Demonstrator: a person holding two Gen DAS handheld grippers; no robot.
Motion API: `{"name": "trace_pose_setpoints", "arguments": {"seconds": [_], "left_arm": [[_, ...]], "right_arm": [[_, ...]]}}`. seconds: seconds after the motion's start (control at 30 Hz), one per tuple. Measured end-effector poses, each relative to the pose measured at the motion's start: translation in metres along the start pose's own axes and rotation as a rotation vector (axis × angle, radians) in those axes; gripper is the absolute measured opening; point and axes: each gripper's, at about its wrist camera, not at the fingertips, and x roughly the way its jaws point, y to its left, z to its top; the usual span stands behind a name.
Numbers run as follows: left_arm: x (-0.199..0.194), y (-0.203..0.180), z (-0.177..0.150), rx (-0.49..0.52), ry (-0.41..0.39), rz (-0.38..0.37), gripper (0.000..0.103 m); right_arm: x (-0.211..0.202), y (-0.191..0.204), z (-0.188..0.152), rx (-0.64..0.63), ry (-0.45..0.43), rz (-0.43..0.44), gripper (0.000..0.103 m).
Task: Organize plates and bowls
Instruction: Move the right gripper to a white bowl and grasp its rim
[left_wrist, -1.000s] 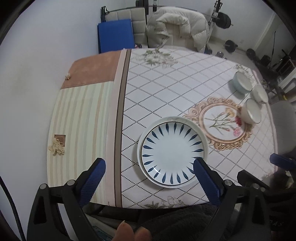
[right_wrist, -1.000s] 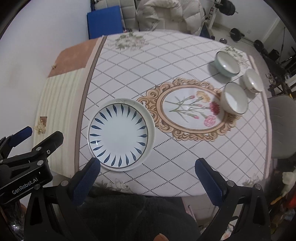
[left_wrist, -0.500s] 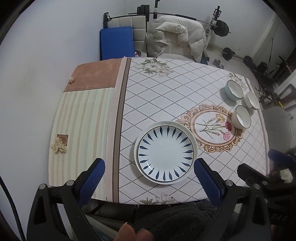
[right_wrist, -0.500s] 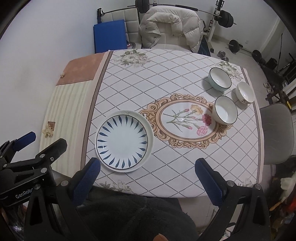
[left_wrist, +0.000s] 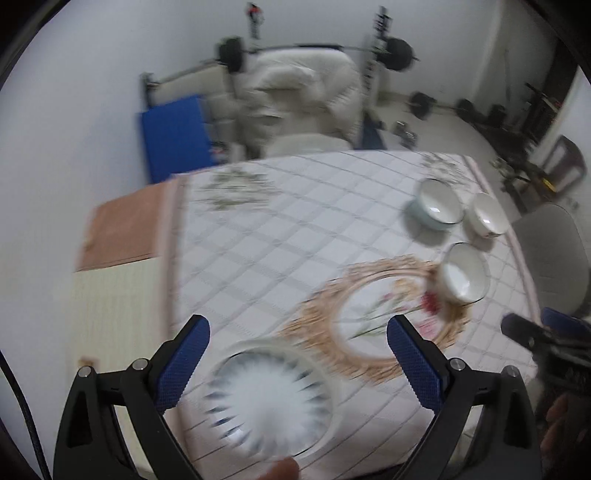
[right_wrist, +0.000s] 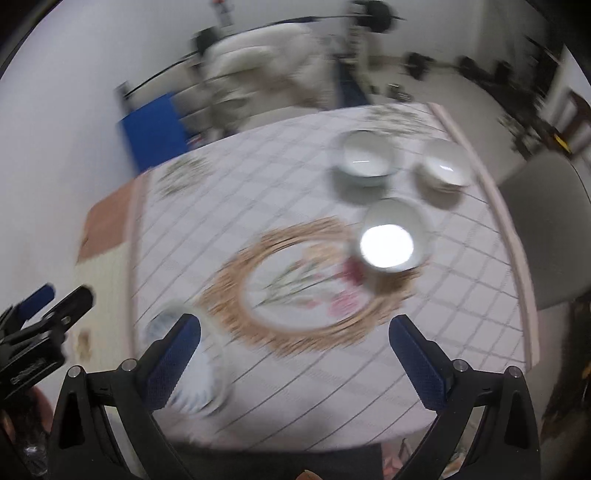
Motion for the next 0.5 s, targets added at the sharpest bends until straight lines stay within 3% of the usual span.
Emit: {"name": "trace_pose_setpoints", "arguments": {"seconds": [0.13,0.2,0.23,0.27,0.37,0.5], "left_arm": [[0.086,-0.070,0.042,0.025,0.153,-0.169,0.098],[0.125,-0.100,0.053,0.026,0.224,-0.217,0.089],[0.150,-0.116,0.058,0.021,0.267,-0.248,0.077],[0.166,-0.126,0.060,0.014,0.302,-0.261,0.065],[0.213,-0.159,0.063,-0.004,0.401,-0.303,0.054],[0.243,-0.183,0.062,0.012,0.456,-0.297,0.052]], "right_arm": [[0.057,-0.088,0.047,0.091,0.086,-0.031,0.103],[0.093,-0.126,0.066,0.129,0.143,0.000,0.103],[0.108,-0.139,0.072,0.143,0.175,0.017,0.101],[0.123,-0.148,0.078,0.145,0.204,0.047,0.096],[0.160,-0.159,0.092,0.112,0.277,0.081,0.080],[0.194,-0.158,0.097,0.031,0.350,0.087,0.061]]}}
